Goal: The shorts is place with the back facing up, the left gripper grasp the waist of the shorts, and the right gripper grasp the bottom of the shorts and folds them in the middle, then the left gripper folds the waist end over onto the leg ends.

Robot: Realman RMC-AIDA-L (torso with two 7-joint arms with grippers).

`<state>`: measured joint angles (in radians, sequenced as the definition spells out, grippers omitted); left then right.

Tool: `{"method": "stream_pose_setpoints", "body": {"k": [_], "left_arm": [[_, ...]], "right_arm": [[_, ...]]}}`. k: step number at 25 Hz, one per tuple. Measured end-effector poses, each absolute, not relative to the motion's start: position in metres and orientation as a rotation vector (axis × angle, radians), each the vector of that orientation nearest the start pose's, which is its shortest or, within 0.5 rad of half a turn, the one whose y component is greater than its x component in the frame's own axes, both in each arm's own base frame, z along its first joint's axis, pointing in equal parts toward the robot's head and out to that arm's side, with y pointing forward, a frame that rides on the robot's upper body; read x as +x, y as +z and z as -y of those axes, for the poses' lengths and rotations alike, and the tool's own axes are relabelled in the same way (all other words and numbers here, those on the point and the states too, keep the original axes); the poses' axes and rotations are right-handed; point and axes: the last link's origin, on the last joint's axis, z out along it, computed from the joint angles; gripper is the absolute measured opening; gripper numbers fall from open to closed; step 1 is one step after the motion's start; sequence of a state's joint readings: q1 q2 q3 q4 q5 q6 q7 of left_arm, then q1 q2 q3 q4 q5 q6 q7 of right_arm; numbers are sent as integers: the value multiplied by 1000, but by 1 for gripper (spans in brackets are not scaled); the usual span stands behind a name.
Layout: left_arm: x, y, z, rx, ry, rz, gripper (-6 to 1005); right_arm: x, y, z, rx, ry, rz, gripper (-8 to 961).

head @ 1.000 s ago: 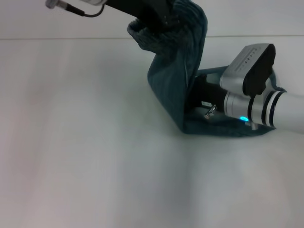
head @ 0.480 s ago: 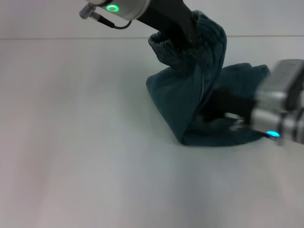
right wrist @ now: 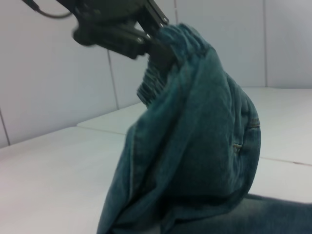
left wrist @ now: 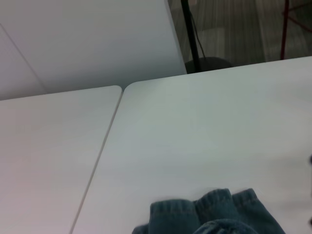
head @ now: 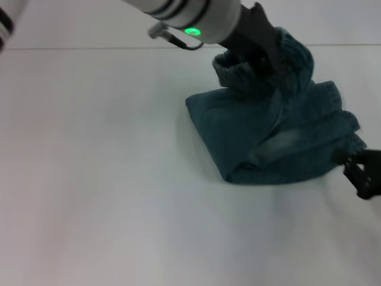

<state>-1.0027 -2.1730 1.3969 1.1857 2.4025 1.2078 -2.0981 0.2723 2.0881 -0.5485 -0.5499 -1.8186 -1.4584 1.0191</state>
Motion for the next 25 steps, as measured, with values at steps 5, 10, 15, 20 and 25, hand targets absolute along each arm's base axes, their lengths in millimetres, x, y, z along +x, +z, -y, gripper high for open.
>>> {"method": "stream_pose_setpoints", "body": {"k": [5, 10, 15, 20, 25], "left_arm": [[15, -85, -394, -2787, 46, -203, 121], [25, -100, -394, -2791, 6, -153, 123], [22, -103, -394, -2794, 11, -130, 282], [14, -90, -396, -2776, -80, -79, 444], [-22, -53, -398, -2745, -343, 78, 601]], "right_arm": [[358, 15, -247, -2280, 722, -682, -1], [358, 11, -241, -2306, 732, -691, -1], [353, 10, -241, -2333, 757, -680, -1], [348, 10, -240, -2350, 786, -664, -2], [347, 13, -240, -2356, 795, -647, -2]]}}
